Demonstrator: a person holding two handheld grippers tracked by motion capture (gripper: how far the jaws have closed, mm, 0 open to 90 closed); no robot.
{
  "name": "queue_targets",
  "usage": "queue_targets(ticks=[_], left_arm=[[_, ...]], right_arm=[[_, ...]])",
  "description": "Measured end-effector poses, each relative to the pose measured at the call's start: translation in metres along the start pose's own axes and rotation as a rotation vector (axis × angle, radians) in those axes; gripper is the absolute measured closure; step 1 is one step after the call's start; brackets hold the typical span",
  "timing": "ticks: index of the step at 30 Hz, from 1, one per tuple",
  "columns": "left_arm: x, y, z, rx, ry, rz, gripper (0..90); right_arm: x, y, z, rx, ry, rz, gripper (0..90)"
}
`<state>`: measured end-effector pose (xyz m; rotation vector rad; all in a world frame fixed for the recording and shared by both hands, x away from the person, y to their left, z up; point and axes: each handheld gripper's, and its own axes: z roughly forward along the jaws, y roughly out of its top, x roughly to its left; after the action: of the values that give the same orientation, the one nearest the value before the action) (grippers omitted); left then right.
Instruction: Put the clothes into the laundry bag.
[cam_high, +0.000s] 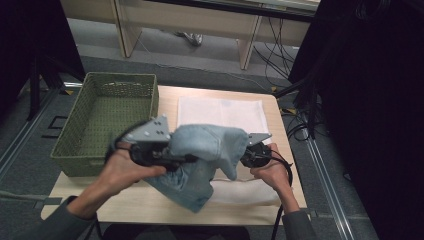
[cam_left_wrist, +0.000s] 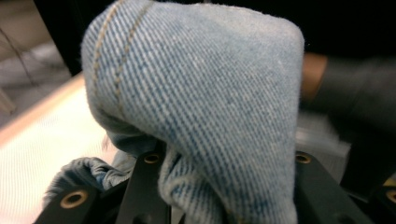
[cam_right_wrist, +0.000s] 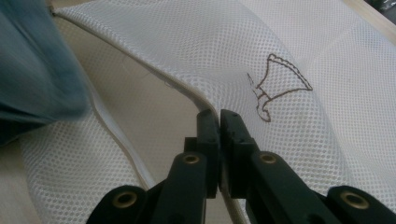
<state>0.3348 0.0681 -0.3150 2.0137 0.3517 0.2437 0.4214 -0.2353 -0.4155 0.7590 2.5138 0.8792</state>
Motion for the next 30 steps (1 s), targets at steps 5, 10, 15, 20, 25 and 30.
queue_targets(ticks=[5, 10, 15, 20, 25, 30], left_arm=[[0.000, -0.045, 0.053, 0.140, -0.038, -0.032, 64.9], [-0.004, -0.062, 0.079, 0.237, -0.145, -0.037, 64.8], [-0.011, -0.067, 0.094, 0.324, -0.166, 0.001, 64.6], [0.002, -0.070, 0.112, 0.357, -0.111, -0.055, 63.9], [0.019, -0.048, 0.091, 0.270, -0.002, -0.120, 63.9], [0.031, -0.031, 0.072, 0.201, 0.067, -0.128, 63.9]], right_arm=[[-0.004, -0.001, -0.003, -0.007, -0.007, 0.033, 87.9], [-0.010, 0.003, -0.010, -0.028, -0.020, 0.047, 88.0], [-0.014, 0.005, -0.016, -0.059, -0.025, 0.059, 88.0], [-0.006, 0.013, -0.021, -0.062, -0.026, 0.035, 88.0], [0.005, 0.024, -0.026, -0.077, -0.027, -0.005, 88.1], [0.006, 0.030, -0.031, -0.105, -0.035, -0.021, 88.1]])
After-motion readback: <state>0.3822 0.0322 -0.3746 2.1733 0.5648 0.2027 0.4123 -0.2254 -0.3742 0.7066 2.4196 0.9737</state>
